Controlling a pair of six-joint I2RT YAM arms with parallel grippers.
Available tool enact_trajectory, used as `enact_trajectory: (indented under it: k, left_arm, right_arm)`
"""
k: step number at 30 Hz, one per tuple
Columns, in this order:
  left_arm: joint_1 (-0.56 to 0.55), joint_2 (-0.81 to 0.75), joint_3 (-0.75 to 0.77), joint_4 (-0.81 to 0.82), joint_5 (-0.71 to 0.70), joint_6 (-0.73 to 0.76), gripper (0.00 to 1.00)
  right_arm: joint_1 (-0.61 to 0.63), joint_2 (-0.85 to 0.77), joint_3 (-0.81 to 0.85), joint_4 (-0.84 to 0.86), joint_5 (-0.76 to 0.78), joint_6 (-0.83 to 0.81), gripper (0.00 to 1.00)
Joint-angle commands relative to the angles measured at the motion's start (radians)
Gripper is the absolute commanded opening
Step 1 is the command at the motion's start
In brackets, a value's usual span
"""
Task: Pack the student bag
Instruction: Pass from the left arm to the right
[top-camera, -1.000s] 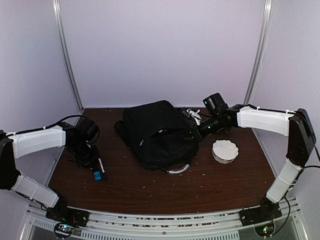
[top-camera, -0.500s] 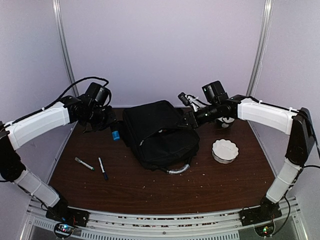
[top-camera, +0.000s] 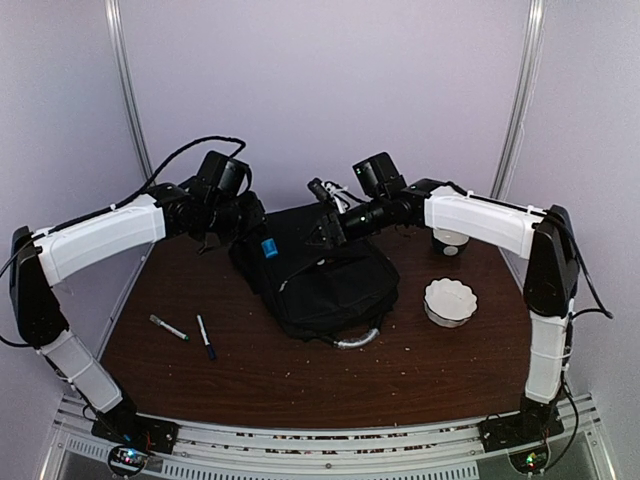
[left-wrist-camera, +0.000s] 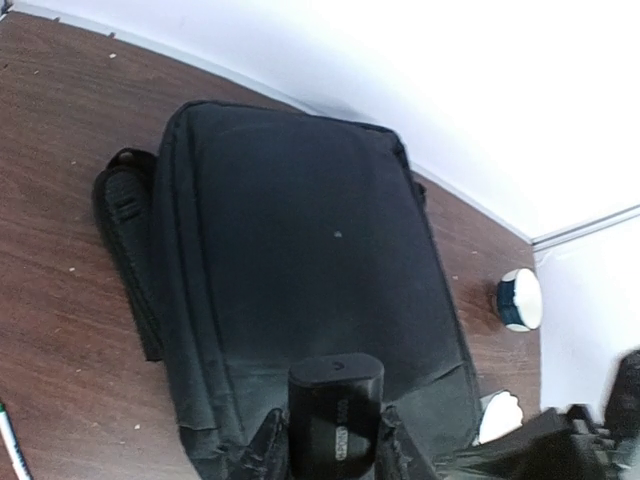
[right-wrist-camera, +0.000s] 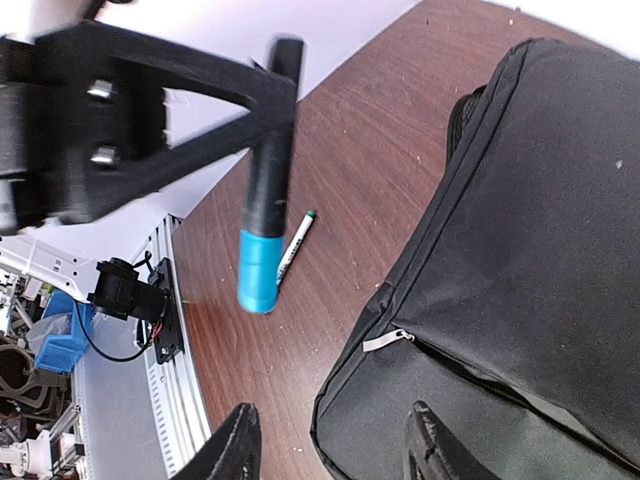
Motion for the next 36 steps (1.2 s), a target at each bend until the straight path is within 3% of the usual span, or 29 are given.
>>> enact_trajectory:
  k: [1,11,22,24,27,30,33,35,36]
  left_arm:
    - [-0.022,0.008,0.043,0.087,0.016,-0.010,0.14]
    - [-0.047,0.024,0.068,0.120,0.029,0.002,0.14]
    - [-0.057,0.040,0.073,0.121,0.038,0.000,0.14]
    - [-0.057,0.044,0.071,0.129,0.043,0.001,0.23]
    - [-0.057,0.056,0.070,0.144,0.064,0.021,0.54]
    - [-0.049,0.067,0.068,0.137,0.083,0.046,0.73]
    - [-0.036,0.061,0.053,0.129,0.091,0.092,0.77]
    - [-0.028,0.047,0.016,0.178,0.117,0.157,0.74]
    - [-0.022,0.041,-0.007,0.222,0.155,0.209,0.67]
  right_arm:
    - [0.021,0.043,0.074,-0.017,-0.025,0.032,0.49]
    - [0.047,0.099,0.131,0.049,-0.052,0.087,0.46]
    - [0.049,0.135,0.118,0.117,-0.103,0.179,0.19]
    - [0.046,0.126,0.100,0.147,-0.115,0.205,0.12]
    - [0.030,0.112,0.077,0.187,-0.125,0.250,0.07]
    - [-0.007,0.081,0.027,0.239,-0.145,0.301,0.06]
    - [-0.054,0.005,-0.066,0.247,-0.144,0.286,0.05]
    - [-0.085,-0.060,-0.140,0.223,-0.142,0.254,0.05]
    - [-0.101,-0.093,-0.176,0.204,-0.144,0.237,0.05]
